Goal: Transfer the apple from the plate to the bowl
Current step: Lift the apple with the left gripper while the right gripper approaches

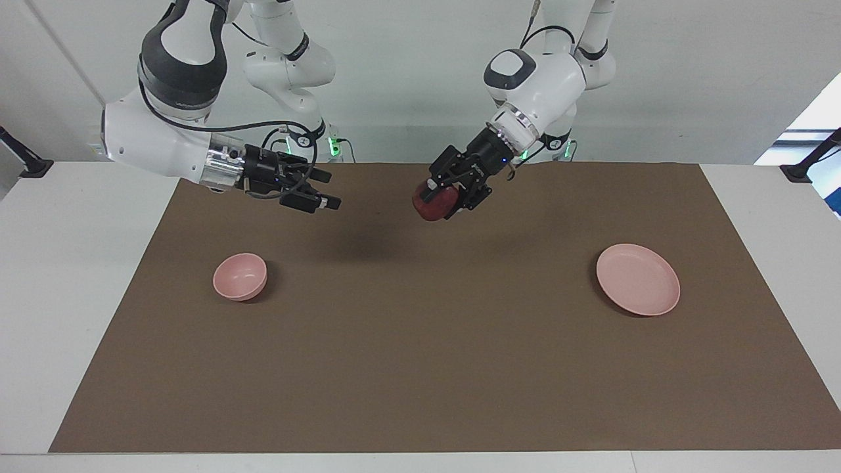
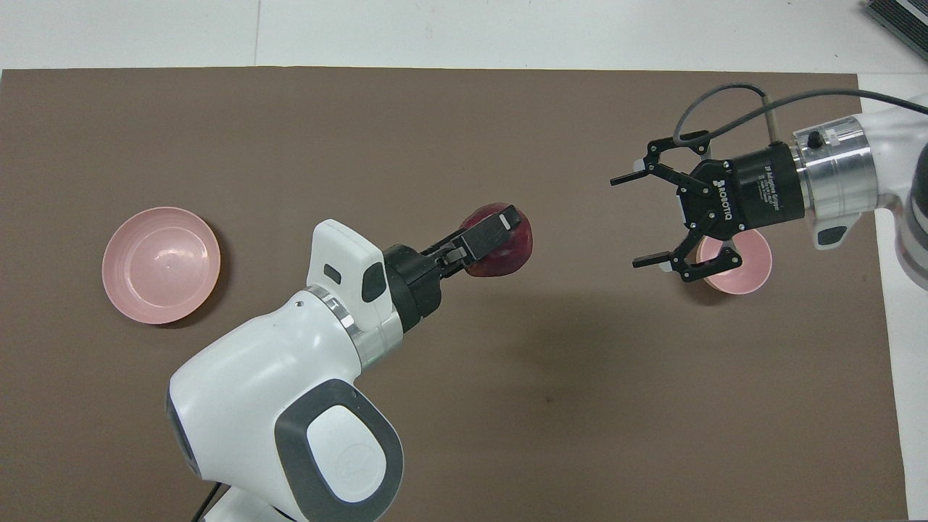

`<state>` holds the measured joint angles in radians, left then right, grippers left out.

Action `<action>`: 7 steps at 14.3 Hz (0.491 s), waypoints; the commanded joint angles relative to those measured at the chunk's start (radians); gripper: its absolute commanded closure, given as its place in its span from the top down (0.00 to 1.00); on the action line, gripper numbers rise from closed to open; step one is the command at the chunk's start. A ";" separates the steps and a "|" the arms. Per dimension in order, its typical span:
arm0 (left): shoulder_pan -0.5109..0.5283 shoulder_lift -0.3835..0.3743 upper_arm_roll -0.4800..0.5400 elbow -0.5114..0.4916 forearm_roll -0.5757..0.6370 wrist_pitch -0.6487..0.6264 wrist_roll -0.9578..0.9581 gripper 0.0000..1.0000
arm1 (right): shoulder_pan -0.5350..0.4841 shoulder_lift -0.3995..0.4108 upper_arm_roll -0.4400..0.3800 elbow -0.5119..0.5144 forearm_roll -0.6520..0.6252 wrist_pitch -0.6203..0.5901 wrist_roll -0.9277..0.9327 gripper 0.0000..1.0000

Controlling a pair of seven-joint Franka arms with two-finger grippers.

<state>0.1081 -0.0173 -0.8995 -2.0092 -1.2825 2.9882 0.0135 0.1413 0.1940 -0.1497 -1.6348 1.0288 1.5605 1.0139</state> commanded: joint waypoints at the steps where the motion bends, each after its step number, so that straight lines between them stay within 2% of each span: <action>1: -0.002 0.022 -0.027 0.046 -0.028 0.060 -0.004 0.00 | 0.055 0.041 0.009 0.063 0.019 0.039 0.049 1.00; 7: -0.008 0.031 -0.055 0.061 -0.029 0.087 -0.007 0.00 | 0.098 0.041 0.013 0.061 0.024 0.035 0.025 1.00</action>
<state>0.1082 -0.0051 -0.9471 -1.9743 -1.2880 3.0415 0.0016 0.2477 0.2209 -0.1407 -1.5942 1.0300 1.6088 1.0395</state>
